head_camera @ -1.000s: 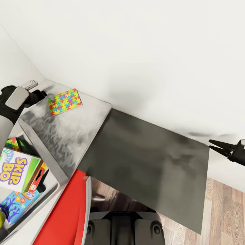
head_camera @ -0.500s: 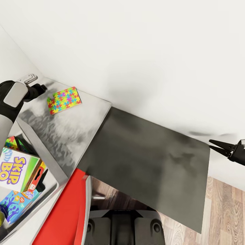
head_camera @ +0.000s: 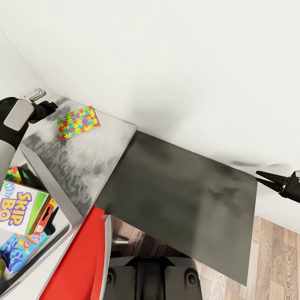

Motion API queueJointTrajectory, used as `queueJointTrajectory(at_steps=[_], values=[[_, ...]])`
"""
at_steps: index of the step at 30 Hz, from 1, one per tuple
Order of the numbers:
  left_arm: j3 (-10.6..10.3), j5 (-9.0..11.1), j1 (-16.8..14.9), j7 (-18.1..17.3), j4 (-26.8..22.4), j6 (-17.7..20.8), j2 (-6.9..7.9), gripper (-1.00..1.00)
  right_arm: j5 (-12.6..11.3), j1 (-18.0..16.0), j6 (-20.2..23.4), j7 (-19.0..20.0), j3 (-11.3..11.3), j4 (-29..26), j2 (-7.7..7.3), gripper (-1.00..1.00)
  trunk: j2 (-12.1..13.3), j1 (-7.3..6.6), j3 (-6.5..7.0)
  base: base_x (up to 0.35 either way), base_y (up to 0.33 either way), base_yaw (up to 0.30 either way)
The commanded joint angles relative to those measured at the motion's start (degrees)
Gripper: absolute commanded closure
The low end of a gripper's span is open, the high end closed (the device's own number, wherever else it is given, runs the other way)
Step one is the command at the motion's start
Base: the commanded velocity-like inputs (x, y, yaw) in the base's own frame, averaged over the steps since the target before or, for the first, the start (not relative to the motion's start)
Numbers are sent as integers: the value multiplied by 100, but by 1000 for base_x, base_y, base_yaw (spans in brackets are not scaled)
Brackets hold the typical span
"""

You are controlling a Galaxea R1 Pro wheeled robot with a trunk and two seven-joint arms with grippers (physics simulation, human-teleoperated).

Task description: Put all the toys in the child's room - the three board games (two on the bed and one on the table), the two jigsaw puzzles on the table, and the tennis ball on the table - inside the toy box on the table in the child's room.

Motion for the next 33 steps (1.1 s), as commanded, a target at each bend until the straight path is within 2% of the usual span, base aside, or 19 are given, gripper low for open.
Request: queueJointTrajectory(at_steps=[1,33], values=[[-45,60,-5,53,-8,2,9,-100,18,-6,29,26,-4,1,0,-100,-9,3,-7,0,0,0],[-58,57,-5,53,52,4,6,-100,18,-6,30,26,-6,1,0,-100,-9,3,-200,0,0,0]])
